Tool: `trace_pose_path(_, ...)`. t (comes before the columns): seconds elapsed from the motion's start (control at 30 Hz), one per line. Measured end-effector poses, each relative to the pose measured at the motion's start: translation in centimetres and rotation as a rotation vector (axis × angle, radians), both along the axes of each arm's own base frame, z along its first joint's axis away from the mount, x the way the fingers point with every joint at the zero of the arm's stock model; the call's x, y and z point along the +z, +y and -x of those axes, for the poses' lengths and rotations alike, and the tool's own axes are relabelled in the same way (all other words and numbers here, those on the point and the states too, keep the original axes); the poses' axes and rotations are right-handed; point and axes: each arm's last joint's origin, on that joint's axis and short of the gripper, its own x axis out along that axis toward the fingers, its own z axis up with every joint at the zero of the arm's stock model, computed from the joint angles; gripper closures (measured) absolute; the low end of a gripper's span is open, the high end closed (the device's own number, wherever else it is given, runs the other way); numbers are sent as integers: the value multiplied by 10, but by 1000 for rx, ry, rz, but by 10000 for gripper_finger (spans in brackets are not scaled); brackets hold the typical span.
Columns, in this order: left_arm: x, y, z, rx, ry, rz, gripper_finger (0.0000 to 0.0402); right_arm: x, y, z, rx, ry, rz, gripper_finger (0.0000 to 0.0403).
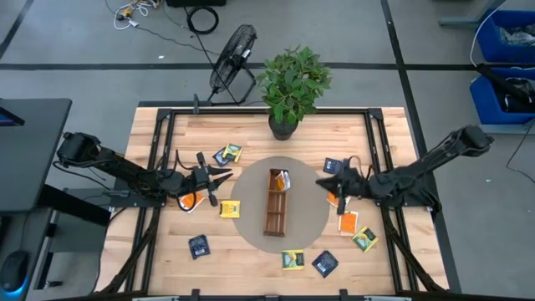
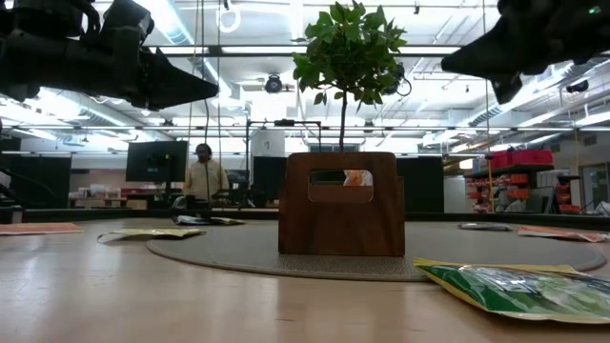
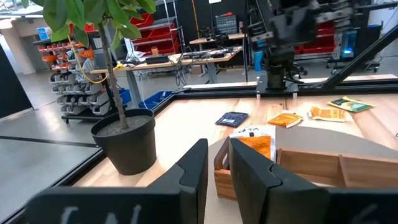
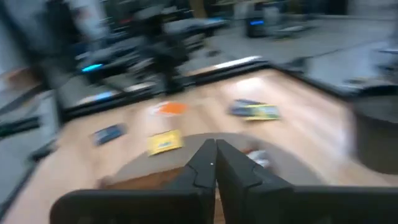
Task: Pick & Place Tea
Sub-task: Put the orange tea bag into the top compartment of the top section wooden organizer
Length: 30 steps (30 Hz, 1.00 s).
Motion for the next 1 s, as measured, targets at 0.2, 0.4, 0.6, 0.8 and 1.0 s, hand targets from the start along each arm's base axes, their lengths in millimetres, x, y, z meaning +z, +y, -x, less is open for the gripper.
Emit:
trace_pose_path(0.2,0,0,0,0,1,0,333,6,-4,4,-82,-51,-40,385)
trace_pose_path(0.4,0,0,0,0,3,-2,333,-1,-1,4,55,18,-123,384)
trace_pose_path(0.6,0,0,0,-13,4,-2,333,-18,2,9,152,186,-301,382)
trace_pose_path(0.8,-1,0,0,-15,9,-4,333,-19,4,12,191,338,-413,353)
trace_pose_path(1.0,-1,0,0,-15,9,-3,333,14,1,23,131,651,-442,293)
